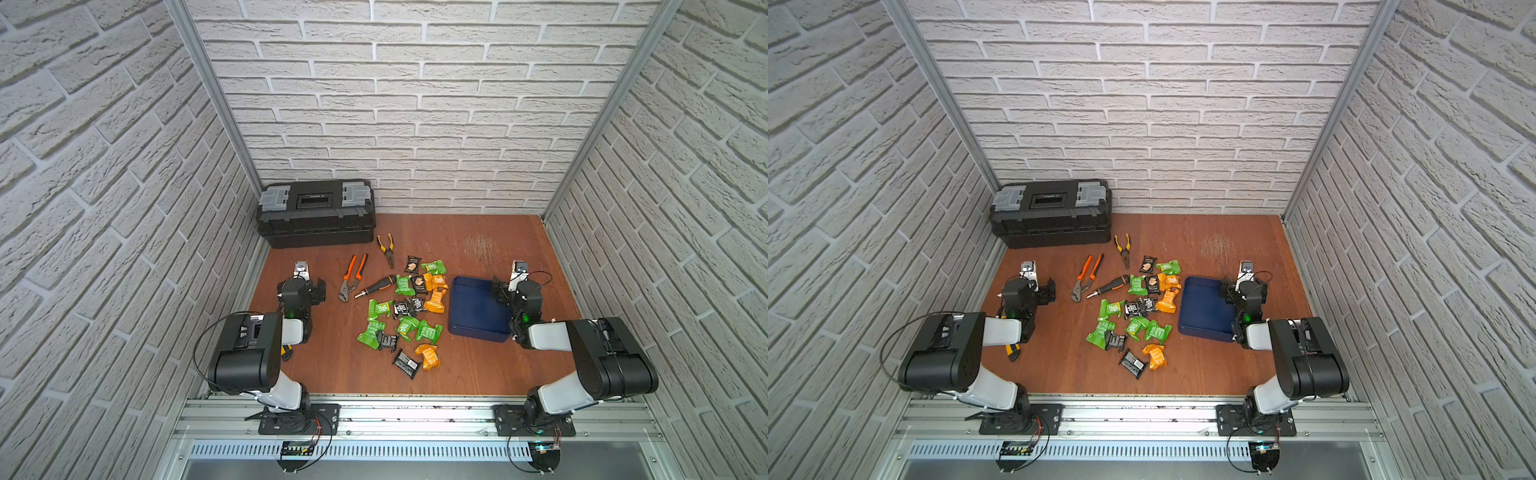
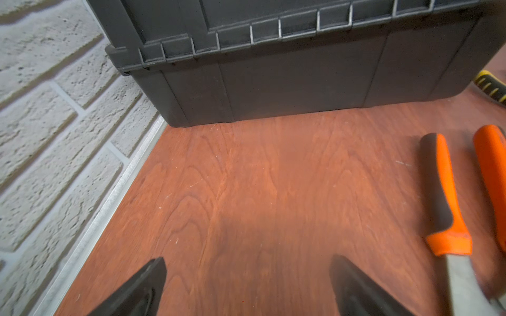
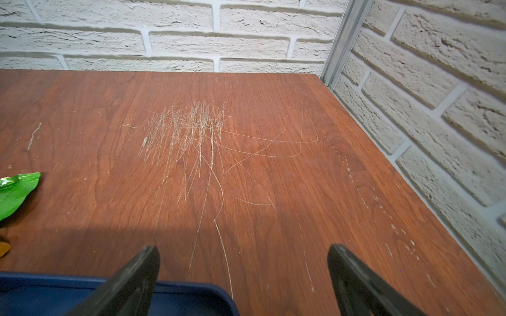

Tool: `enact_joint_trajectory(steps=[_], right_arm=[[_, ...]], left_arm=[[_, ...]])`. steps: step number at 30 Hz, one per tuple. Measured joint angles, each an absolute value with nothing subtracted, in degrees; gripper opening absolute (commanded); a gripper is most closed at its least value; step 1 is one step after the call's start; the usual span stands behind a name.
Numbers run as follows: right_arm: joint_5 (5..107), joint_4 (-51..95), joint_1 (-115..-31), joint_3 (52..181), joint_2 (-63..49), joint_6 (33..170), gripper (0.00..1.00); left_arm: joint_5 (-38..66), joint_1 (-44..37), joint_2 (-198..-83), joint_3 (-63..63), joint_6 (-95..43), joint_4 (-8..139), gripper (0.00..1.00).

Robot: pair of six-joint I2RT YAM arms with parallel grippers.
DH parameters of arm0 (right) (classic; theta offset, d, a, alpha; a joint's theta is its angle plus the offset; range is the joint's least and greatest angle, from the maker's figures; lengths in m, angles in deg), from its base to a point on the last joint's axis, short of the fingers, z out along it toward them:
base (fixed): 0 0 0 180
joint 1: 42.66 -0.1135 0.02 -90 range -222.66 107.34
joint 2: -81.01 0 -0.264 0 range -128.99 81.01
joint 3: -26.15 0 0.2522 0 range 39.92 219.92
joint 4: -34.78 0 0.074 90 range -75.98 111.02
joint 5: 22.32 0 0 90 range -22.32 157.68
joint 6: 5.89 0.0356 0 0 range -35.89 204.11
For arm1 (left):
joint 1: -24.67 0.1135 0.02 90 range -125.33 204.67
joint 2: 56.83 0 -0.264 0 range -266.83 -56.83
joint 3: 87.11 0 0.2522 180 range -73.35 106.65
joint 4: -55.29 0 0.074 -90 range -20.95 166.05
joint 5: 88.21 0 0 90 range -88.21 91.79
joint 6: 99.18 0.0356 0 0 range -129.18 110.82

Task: Take the cookies out of the storage box
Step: Reset both arms

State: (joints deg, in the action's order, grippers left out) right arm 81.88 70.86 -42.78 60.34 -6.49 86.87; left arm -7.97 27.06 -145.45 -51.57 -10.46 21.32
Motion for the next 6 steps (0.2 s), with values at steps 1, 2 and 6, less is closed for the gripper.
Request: enact_joint_trajectory(steps=[1, 2, 6], right_arm=[[81.90, 70.86, -42.78, 60.34, -6.49, 86.87, 1.00], [81.94, 70.86, -42.78, 60.34, -6.49, 86.89, 1.00], [82.01, 70.86, -42.83, 60.34, -6.49, 86.87, 1.00]], left_arm=[[-7.73, 27.24, -145.45, -51.55, -10.50, 21.37, 0.99], [-7.64, 27.37, -145.45, -51.55, -10.53, 21.37, 0.98], [-7.03, 27.65, -145.45, -51.55, -10.77, 21.46, 0.98]])
